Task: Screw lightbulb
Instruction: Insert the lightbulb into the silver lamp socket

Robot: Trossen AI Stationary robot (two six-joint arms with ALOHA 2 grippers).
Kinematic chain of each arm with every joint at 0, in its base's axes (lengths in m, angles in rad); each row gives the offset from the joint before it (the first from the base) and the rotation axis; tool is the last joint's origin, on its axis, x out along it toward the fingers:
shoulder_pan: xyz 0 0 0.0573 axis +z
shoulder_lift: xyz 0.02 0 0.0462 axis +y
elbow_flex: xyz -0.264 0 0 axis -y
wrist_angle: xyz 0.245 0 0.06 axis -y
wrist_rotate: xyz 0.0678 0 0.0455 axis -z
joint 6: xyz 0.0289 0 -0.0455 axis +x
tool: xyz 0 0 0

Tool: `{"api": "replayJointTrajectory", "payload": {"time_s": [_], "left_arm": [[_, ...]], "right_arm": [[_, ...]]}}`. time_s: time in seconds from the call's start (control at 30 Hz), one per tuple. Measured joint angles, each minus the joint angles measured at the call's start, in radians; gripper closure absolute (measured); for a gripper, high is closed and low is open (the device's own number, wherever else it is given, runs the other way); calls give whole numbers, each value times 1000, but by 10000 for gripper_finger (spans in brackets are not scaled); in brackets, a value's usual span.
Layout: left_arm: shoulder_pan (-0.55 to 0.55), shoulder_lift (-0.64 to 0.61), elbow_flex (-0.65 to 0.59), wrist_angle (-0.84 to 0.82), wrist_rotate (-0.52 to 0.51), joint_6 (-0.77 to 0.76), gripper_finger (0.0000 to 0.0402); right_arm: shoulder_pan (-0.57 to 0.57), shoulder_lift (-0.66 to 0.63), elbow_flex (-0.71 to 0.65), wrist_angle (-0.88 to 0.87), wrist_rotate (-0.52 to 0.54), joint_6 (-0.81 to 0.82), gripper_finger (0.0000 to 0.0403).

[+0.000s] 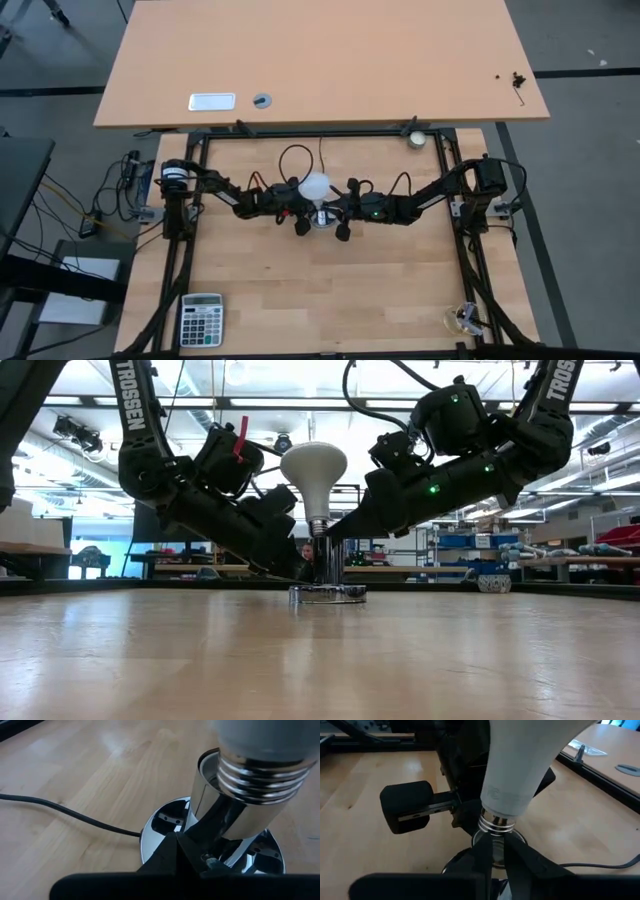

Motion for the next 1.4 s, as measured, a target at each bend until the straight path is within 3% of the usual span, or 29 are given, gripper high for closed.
{"api": "replayJointTrajectory", "payload": {"time_s": [0.27, 0.67, 1.2, 1.4], "left_arm": [[0, -1, 0, 0, -3, 3, 402], [-2, -1, 12, -12, 14, 27, 402], [-6, -4, 29, -21, 11, 54, 402], [-9, -3, 29, -59, 12, 63, 402]], "right_arm": [[-2, 2, -1, 13, 3, 2, 343], [-7, 6, 49, 39, -11, 48, 294], [-22, 6, 113, -44, -35, 8, 289], [-27, 6, 115, -49, -43, 88, 250]]}}
